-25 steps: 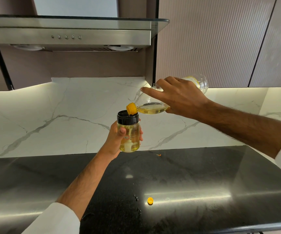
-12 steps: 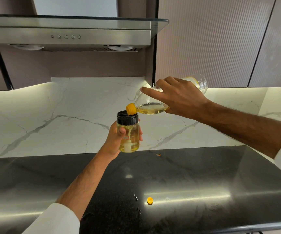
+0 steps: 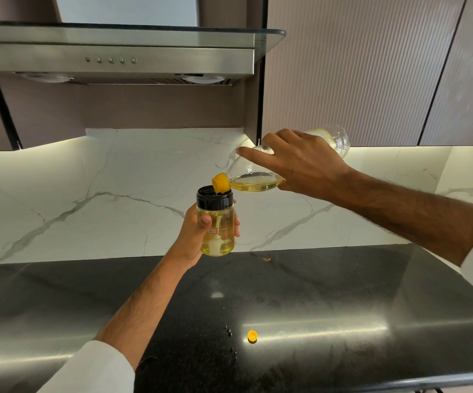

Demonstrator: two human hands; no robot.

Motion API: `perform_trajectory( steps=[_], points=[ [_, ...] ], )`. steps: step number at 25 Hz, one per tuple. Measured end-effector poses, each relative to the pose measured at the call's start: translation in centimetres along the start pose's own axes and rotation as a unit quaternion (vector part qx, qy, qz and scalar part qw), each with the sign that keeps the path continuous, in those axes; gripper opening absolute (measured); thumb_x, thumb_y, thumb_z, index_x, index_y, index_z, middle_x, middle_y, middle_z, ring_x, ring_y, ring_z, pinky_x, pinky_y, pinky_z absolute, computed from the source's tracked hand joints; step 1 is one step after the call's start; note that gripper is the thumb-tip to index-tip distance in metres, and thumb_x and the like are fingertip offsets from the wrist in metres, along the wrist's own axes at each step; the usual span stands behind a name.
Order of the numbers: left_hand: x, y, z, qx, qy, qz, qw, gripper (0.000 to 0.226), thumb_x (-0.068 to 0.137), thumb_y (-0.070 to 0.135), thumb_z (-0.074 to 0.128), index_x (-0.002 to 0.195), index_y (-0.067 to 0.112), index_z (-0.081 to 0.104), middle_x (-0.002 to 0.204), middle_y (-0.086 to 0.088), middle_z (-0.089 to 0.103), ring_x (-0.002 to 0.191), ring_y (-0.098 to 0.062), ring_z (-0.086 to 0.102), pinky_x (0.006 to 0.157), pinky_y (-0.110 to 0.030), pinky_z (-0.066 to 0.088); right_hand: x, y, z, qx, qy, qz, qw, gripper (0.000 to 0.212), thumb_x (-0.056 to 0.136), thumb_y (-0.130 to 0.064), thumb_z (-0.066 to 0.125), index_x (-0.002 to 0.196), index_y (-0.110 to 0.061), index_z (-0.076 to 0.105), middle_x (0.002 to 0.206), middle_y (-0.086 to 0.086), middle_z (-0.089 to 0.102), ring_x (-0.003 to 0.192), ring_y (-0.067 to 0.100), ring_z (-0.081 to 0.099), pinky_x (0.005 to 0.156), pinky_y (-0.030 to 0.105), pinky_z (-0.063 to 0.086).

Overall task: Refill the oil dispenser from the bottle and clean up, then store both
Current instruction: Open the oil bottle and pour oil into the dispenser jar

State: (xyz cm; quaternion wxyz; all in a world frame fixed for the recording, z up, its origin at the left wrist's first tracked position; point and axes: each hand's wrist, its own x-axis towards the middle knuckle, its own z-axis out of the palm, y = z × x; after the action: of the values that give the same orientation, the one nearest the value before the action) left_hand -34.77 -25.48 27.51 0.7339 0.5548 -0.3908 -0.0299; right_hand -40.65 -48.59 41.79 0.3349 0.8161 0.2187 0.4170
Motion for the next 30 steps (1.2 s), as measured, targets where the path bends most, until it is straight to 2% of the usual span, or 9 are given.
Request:
perform_trajectory(
  steps=[10, 15, 21, 30],
  points=[
    [0.12, 0.09, 0.0, 0.005, 0.003, 0.001, 1.0, 0.105, 0.055, 0.084, 0.075, 0.125, 0.008, 0.057, 0.094, -0.011, 0.074, 0.076, -0.028, 0.072, 0.071, -0.042, 0.061, 0.14, 0.03, -0.03, -0.004, -0.01, 0.003, 1.0, 0.121, 0.056, -0.034, 0.1, 0.148, -0.026, 0.02, 0.114, 0.018, 0.064, 0.093, 0.034, 0.067, 0.07, 0.046, 0.061],
    [0.06, 0.1, -0.06, 0.006, 0.003, 0.001, 1.0, 0.105, 0.055, 0.084, 0.075, 0.126, 0.008, 0.056, 0.094, -0.009, 0.074, 0.076, -0.026, 0.073, 0.07, -0.041, 0.061, 0.18, 0.0, 0.14, -0.003, 0.009, 0.001, 1.0, 0.119, 0.052, -0.034, 0.101, 0.148, -0.023, 0.031, 0.111, 0.019, 0.065, 0.09, 0.034, 0.068, 0.068, 0.047, 0.061],
    [0.06, 0.14, -0.11, 0.006, 0.001, 0.001, 1.0, 0.106, 0.055, 0.085, 0.075, 0.126, 0.008, 0.056, 0.094, -0.009, 0.074, 0.076, -0.027, 0.072, 0.071, -0.041, 0.061, 0.25, 0.05, 0.08, 0.003, 0.003, -0.001, 1.0, 0.121, 0.053, -0.033, 0.101, 0.146, -0.024, 0.024, 0.112, 0.02, 0.065, 0.091, 0.035, 0.068, 0.069, 0.048, 0.061],
    [-0.11, 0.11, -0.15, 0.002, -0.001, 0.003, 1.0, 0.1, 0.057, 0.083, 0.075, 0.125, 0.01, 0.058, 0.095, -0.01, 0.074, 0.077, -0.027, 0.072, 0.07, -0.041, 0.061, 0.23, 0.0, -0.04, -0.003, -0.001, 0.0, 1.0, 0.119, 0.054, -0.033, 0.1, 0.148, -0.024, 0.027, 0.113, 0.019, 0.065, 0.091, 0.035, 0.068, 0.069, 0.047, 0.061]
  ],
)
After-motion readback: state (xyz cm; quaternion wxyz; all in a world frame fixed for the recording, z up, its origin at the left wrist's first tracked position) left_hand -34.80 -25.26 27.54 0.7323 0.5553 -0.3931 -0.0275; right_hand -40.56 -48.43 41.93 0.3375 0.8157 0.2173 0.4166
